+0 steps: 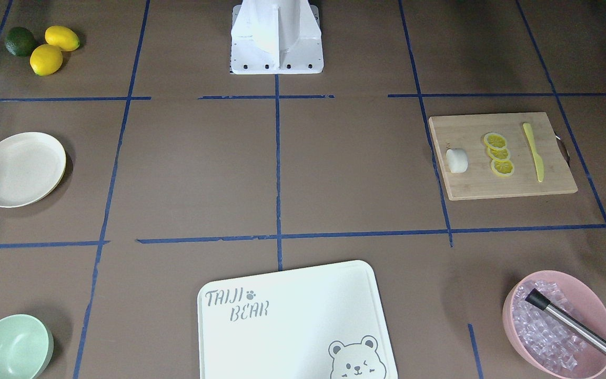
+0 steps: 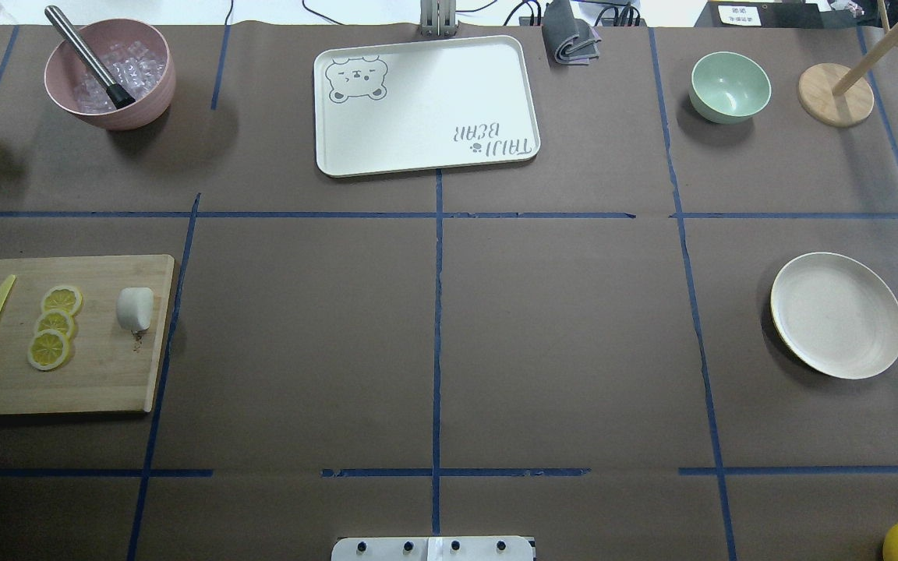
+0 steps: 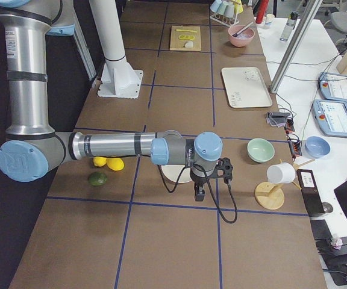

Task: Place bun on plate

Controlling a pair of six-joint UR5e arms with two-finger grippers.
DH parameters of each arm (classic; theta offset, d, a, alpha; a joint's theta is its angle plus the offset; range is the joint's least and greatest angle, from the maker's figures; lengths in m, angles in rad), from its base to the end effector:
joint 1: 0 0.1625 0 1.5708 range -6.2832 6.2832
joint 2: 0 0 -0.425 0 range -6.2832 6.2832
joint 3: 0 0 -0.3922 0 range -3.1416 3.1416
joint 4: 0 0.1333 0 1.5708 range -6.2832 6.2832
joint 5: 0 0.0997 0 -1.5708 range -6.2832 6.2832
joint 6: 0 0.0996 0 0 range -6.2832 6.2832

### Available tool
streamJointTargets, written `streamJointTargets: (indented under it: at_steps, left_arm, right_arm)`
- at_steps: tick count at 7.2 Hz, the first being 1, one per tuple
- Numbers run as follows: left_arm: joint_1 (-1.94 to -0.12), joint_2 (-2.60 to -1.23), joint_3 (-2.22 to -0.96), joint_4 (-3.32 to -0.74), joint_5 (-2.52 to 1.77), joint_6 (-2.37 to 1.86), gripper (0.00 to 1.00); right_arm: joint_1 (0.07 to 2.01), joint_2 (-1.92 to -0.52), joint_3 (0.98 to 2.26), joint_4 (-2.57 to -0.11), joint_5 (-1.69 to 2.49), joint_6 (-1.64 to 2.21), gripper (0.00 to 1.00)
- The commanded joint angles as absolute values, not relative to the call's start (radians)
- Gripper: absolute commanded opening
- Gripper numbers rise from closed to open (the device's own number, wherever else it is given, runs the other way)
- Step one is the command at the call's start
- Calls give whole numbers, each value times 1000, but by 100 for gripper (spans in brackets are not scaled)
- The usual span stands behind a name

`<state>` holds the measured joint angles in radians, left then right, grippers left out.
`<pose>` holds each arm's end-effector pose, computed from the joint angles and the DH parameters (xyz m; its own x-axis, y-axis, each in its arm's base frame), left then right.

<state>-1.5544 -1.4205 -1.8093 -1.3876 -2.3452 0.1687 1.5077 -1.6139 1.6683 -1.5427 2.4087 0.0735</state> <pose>-0.0568 -0.4205 0.6285 0.7029 0.1133 -0.7022 -0.1363 0.9904 0.0234 0.0290 -0.4809 0.6240 0.6667 -0.0300 0.7448 0.0139 0.9995 0.0278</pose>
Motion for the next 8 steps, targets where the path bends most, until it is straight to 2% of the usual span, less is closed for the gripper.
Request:
streamJointTargets:
  at_steps: [1, 3, 5, 7, 8]
  left_arm:
    - [-1554, -1420, -1813, -1388, -2345, 169, 100]
    - [-1554, -1420, -1816, -1388, -2345, 169, 100]
    - [-1554, -1420, -1819, -1388, -2345, 169, 100]
    - [-1554, -1420, -1819, -1390, -2345, 169, 100]
    - [-1554, -1420, -1818, -1388, -2345, 169, 100]
  right_arm:
    - [1401, -1670, 1664, -1285, 2415, 339, 100]
    - [1300, -1718, 1614, -1052, 2378, 492, 100]
    - [1200, -1727, 1484, -743, 2323, 711, 100]
    - [1129, -1726, 1476, -661, 2289, 813, 99]
    - [1118, -1736, 1464, -661, 2286, 813, 91]
